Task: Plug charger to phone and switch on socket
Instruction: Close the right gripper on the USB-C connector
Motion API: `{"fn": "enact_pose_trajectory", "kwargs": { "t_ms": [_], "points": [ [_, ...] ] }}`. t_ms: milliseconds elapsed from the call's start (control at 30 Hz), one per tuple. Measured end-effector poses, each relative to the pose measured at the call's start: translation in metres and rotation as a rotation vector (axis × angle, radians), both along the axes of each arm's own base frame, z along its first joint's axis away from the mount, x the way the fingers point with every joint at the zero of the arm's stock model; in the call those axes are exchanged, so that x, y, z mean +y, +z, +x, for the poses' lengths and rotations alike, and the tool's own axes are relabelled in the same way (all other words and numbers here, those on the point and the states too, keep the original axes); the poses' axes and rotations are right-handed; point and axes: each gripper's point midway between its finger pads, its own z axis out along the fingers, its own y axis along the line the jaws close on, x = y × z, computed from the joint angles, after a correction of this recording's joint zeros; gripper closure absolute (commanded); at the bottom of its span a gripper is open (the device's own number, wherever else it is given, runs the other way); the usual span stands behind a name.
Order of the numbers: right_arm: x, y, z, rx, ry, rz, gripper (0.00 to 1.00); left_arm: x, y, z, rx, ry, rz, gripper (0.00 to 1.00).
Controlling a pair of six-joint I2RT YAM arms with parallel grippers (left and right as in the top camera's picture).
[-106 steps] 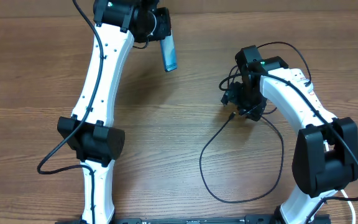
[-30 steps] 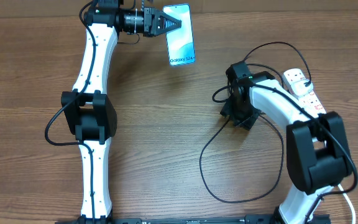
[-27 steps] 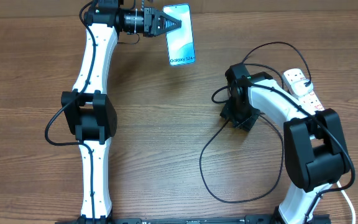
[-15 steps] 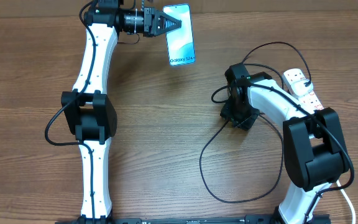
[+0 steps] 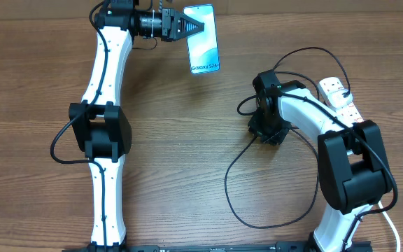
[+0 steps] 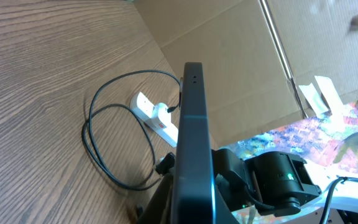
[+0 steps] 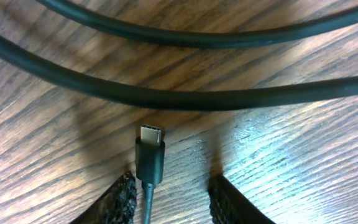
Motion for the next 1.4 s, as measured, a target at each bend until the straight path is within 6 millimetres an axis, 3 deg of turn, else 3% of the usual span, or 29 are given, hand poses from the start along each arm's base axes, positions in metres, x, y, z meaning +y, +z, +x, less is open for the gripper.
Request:
{"fn": "enact_pose_trajectory", "kwargs": {
  "t_ms": [200,567,800,1400],
  "points": [
    [0.001,0.0,0.0003,-0.001,0.003,0.006,0.74,0.0,0.0,0.0,0.0,0.0,0.0,0.96],
    [0.0029,0.0001,0.0003,-0.001,0.004,0.014,0.73,0.0,0.0,0.0,0.0,0.0,0.0,0.96],
    [0.0037,0.0003,0.0003,0.001,0.012,0.02,0.81,0.0,0.0,0.0,0.0,0.0,0.0,0.96],
    [0.006,0.0001,0.0036,-0.012,0.021,0.03,0.86,0.0,0.0,0.0,0.0,0.0,0.0,0.96]
  ]
}}
